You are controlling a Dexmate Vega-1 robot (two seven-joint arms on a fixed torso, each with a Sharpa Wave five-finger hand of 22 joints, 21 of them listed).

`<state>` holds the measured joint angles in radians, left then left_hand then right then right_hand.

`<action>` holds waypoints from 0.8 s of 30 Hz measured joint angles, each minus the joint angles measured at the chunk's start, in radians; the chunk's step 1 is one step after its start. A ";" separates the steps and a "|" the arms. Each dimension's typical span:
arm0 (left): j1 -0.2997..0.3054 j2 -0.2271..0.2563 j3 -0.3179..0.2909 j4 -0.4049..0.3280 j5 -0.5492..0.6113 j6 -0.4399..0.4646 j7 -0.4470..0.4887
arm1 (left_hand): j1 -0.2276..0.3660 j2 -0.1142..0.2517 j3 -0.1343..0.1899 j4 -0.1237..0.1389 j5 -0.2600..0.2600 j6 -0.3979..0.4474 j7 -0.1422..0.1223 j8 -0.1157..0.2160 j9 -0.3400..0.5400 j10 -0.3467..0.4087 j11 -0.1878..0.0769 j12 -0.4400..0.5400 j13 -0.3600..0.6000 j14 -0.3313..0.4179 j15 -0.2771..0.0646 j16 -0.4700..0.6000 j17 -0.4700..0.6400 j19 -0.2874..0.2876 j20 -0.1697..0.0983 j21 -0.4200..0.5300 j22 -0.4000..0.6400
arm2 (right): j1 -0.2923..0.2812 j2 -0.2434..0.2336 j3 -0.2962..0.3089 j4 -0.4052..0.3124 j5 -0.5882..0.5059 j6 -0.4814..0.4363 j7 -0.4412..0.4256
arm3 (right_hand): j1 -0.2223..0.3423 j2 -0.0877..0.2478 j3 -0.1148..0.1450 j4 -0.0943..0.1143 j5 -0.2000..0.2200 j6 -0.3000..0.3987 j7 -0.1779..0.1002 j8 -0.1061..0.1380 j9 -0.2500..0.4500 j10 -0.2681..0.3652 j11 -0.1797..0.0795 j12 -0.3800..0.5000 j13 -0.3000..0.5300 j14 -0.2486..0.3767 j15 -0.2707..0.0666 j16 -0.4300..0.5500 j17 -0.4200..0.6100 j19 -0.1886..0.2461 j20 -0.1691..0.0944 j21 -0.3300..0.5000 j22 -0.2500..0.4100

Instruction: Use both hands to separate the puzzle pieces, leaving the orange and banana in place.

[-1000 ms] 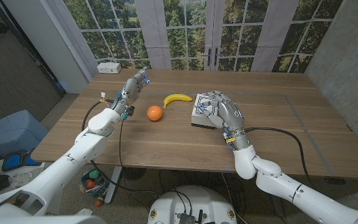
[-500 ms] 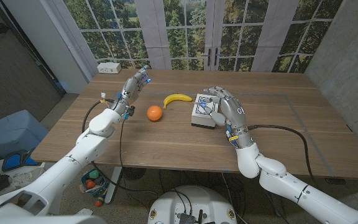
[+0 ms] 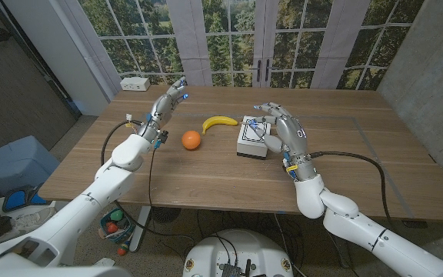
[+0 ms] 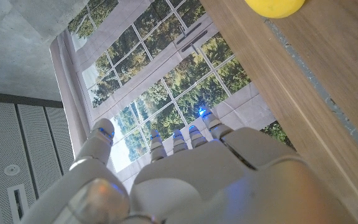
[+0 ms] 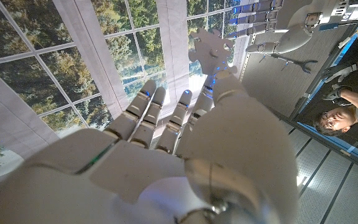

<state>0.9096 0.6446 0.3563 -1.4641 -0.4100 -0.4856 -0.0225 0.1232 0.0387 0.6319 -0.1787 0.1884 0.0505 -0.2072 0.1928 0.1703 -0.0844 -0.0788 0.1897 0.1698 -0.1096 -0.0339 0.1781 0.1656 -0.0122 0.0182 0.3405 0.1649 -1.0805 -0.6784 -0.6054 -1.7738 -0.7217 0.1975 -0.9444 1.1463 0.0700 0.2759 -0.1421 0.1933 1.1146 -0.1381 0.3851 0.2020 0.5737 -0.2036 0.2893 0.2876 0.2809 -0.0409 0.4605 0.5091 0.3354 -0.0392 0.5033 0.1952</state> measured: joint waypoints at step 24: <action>0.049 0.084 -0.010 -0.166 0.275 0.052 0.146 | 0.107 -0.049 0.008 -0.008 -0.008 -0.042 -0.009 -0.004 0.005 -0.070 0.013 -0.009 0.005 -0.056 0.067 -0.005 0.005 0.000 0.043 -0.053 0.006 | -0.016 0.024 0.046 -0.040 0.046 0.038 0.042 | 0.000 0.000 0.000 0.000 0.008 0.002 -0.002 0.004 0.001 0.009 0.002 0.000 0.003 0.007 0.000 -0.013 -0.010 0.000 0.000 0.004 0.000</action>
<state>0.9588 0.7281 0.3461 -1.6298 -0.1355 -0.4341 0.1240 0.2302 -0.0107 0.6402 -0.1868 0.1807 0.0082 -0.2161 0.1885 0.1750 -0.1542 -0.0659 0.1809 0.1749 -0.1656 0.0336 0.1733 0.1702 -0.0119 0.0612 0.2879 0.1706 -1.0962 -0.6546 -0.5593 -1.8133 -0.6762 0.2359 -0.9023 1.1462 0.0699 0.2759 -0.1422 0.2010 1.1162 -0.1398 0.3888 0.2026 0.5825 -0.2018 0.2893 0.2904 0.2880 -0.0411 0.4472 0.4991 0.3354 -0.0392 0.5069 0.1953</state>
